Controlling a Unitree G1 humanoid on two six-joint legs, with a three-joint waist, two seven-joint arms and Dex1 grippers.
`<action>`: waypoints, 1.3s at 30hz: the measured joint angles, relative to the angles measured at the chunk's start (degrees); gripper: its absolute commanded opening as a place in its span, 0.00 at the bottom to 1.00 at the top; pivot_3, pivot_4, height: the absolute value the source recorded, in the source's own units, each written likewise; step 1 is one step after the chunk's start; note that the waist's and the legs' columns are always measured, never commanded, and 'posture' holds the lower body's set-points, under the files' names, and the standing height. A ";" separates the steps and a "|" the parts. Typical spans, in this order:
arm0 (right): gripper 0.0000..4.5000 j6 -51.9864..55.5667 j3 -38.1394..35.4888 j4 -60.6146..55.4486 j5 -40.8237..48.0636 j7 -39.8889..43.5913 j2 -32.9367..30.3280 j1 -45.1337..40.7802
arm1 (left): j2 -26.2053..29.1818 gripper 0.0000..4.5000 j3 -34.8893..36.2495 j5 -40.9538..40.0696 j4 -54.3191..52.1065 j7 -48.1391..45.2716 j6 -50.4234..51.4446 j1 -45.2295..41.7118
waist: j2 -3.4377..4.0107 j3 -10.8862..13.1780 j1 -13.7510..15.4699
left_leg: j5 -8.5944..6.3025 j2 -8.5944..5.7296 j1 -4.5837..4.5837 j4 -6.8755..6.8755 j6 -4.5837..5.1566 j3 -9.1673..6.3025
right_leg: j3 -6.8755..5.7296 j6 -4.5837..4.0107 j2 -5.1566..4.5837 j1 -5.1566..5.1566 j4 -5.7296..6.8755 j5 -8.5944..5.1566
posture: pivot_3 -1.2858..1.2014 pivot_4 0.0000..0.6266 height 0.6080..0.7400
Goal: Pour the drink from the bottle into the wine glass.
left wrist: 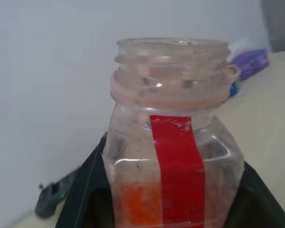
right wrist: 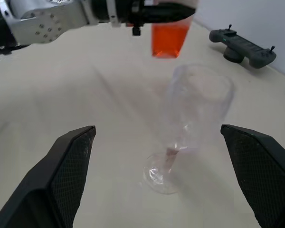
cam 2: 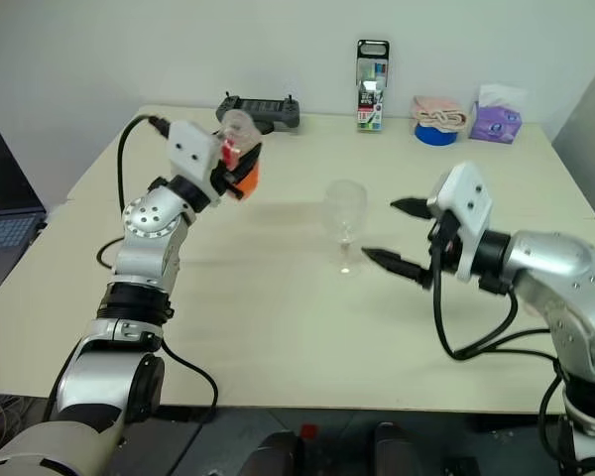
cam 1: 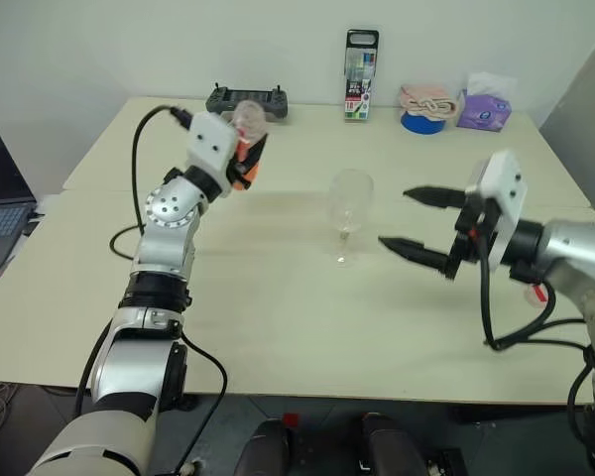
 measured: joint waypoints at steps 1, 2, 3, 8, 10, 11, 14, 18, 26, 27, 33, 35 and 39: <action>1.00 -0.13 0.00 -0.50 -0.11 -0.63 -0.01 0.00 | -0.11 0.39 -0.93 0.90 0.15 -0.30 -1.38 -0.16 | 0.00 0.00 -0.28 | 0.00 0.03 0.04 0.00 0.01 0.02 | 0.03 0.01 0.04 0.00 0.02 0.00 | 0.52 0.24 1.00; 1.00 -0.20 0.02 -0.81 -0.23 -1.07 -0.01 0.00 | -0.12 0.39 -1.92 1.91 0.41 -0.56 -2.94 -0.25 | 0.00 0.00 -0.49 | 0.01 0.06 0.05 0.00 0.02 0.01 | 0.03 0.01 0.08 0.00 0.02 0.00 | 0.52 0.24 1.00; 1.00 -0.21 0.10 -1.06 -0.26 -1.61 0.00 0.02 | -0.09 0.39 -2.67 2.92 1.11 -0.60 -4.64 -0.39 | 0.00 0.00 -0.61 | 0.01 0.08 0.06 0.00 0.03 -0.01 | 0.01 0.01 0.11 0.00 0.05 0.00 | 0.52 0.24 1.00; 1.00 -0.40 0.19 -1.38 -0.34 -3.51 0.13 0.26 | 0.50 0.39 -5.94 9.48 6.62 1.69 -13.68 -3.08 | 0.00 0.00 -0.77 | 0.06 0.07 0.05 0.05 0.08 -0.03 | 0.00 0.01 0.13 0.03 0.08 0.05 | 0.52 0.24 1.00; 1.00 -0.43 0.19 -1.36 -0.16 -3.89 0.13 0.26 | 0.62 0.39 -6.39 12.34 10.01 4.69 -17.33 -5.13 | 0.00 0.00 -0.77 | 0.06 0.04 0.05 0.07 0.09 0.02 | 0.04 0.05 0.10 0.04 0.05 0.07 | 0.52 0.24 1.00; 1.00 -0.43 0.19 -1.35 -0.10 -3.93 0.12 0.26 | 0.71 0.39 -6.50 13.20 10.99 5.70 -18.45 -5.73 | 0.00 0.00 -0.78 | 0.06 0.04 0.05 0.07 0.09 0.03 | 0.05 0.06 0.10 0.04 0.05 0.08 | 0.52 0.24 1.00; 1.00 -0.42 0.19 -1.07 0.11 -4.22 0.11 0.27 | 0.97 0.39 -7.75 16.76 15.29 9.04 -22.78 -8.28 | 0.00 0.00 -0.74 | 0.06 0.03 0.04 0.07 0.09 0.02 | 0.04 0.06 0.09 0.04 0.05 0.08 | 0.52 0.24 1.00; 1.00 -0.42 0.19 -1.02 0.17 -4.34 -0.03 0.27 | 1.33 0.39 -10.62 21.64 19.48 11.91 -27.08 -10.28 | 0.00 0.00 -0.73 | 0.05 0.03 0.03 0.05 0.10 0.02 | 0.03 0.06 0.09 0.03 0.05 0.08 | 0.52 0.24 1.00; 1.00 -0.42 0.20 -1.02 0.12 -4.88 -0.03 0.28 | 1.63 0.39 -13.84 27.14 24.51 16.16 -32.51 -14.17 | -0.01 0.00 -0.72 | 0.05 0.02 0.02 0.05 0.10 0.02 | 0.02 0.06 0.08 0.03 0.06 0.08 | 0.52 0.24 1.00; 1.00 -0.42 0.20 -1.02 0.11 -5.09 -0.03 0.33 | 1.69 0.39 -14.26 27.81 24.74 16.84 -33.14 -14.55 | -0.01 0.00 -0.72 | 0.05 0.02 0.02 0.05 0.10 0.02 | 0.02 0.06 0.08 0.03 0.06 0.08 | 0.52 0.24 1.00; 1.00 -0.42 0.22 -1.06 0.16 -5.64 -0.01 0.74 | 2.14 0.39 -16.50 31.28 26.91 19.78 -34.91 -16.05 | 0.00 0.00 -0.84 | 0.05 0.03 0.02 0.06 0.10 0.02 | 0.02 0.07 0.08 0.02 0.09 0.08 | 0.52 0.24 1.00; 1.00 -0.42 0.23 -1.06 0.17 -5.70 0.00 0.73 | 2.62 0.39 -17.51 32.70 27.52 20.97 -35.54 -16.39 | -0.01 0.00 -0.96 | 0.05 0.03 0.02 0.06 0.10 0.02 | 0.01 0.07 0.08 0.02 0.10 0.08 | 0.52 0.24 1.00; 1.00 -0.42 0.24 -1.06 0.19 -5.83 0.01 0.73 | 3.42 0.39 -18.20 34.25 28.46 23.02 -35.95 -17.35 | 0.00 0.00 -1.05 | 0.05 0.02 0.02 0.06 0.10 0.02 | 0.01 0.07 0.08 0.02 0.09 0.08 | 0.52 0.24 1.00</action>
